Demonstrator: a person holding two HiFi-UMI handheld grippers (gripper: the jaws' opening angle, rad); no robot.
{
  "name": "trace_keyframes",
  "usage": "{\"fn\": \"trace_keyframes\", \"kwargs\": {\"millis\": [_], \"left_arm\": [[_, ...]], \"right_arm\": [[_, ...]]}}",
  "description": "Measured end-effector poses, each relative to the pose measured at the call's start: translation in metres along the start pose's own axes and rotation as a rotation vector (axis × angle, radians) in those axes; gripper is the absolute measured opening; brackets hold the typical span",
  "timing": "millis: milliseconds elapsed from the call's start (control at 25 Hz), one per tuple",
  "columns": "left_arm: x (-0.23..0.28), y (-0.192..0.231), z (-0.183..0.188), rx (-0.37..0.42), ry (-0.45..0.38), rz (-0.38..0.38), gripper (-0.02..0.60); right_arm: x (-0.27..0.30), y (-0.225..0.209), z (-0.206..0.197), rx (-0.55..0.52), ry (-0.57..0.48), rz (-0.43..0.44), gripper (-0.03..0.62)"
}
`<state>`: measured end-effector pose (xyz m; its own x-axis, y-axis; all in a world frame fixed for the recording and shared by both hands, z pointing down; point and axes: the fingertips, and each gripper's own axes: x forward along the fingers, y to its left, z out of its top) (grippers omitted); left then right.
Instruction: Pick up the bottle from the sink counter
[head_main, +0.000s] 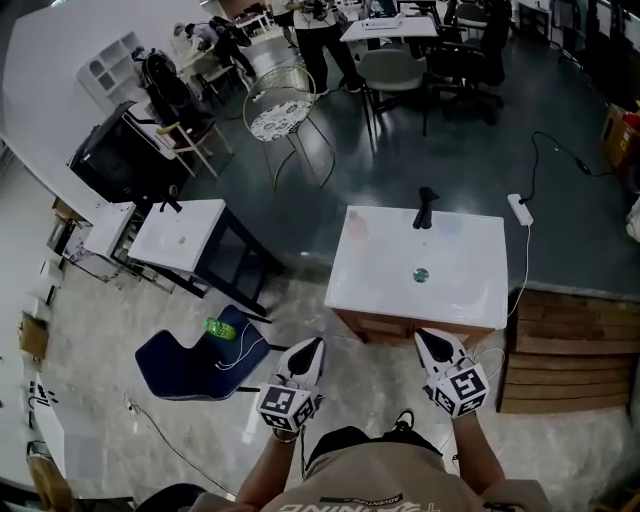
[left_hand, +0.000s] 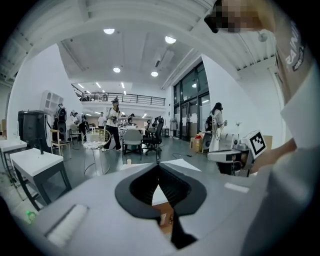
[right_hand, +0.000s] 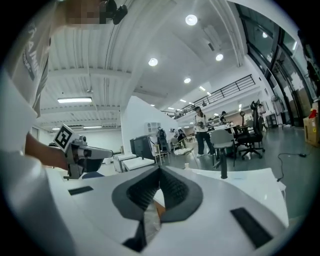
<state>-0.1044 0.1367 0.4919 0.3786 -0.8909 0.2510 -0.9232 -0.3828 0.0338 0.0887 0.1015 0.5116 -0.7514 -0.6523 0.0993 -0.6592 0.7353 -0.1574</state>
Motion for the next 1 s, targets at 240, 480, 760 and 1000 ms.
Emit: {"fn": "trace_keyframes", "kwargs": {"millis": [240,480,760,1000], "left_arm": [[0.028,0.032,-0.001,-0.01,0.038,0.02,0.008],[0.065,0.067,-0.003,-0.022,0.02,-0.042,0.008],[0.104,0.112,0.029,0.022,-0.034,-0.145,0.008],[0.138,0.146,0.034,0.005,-0.058,-0.207,0.008]], "right_arm": [[0.033,-0.019,-0.001,0.008,0.032,0.028,0.011],[0.078,-0.029,0.008,-0.022,0.031,-0.002,0.011],[0.121,-0.028,0.04,-0.063,0.011,-0.101,0.011],[0.143,-0.027,0.047,-0.084,0.024,-0.182,0.011]]}}
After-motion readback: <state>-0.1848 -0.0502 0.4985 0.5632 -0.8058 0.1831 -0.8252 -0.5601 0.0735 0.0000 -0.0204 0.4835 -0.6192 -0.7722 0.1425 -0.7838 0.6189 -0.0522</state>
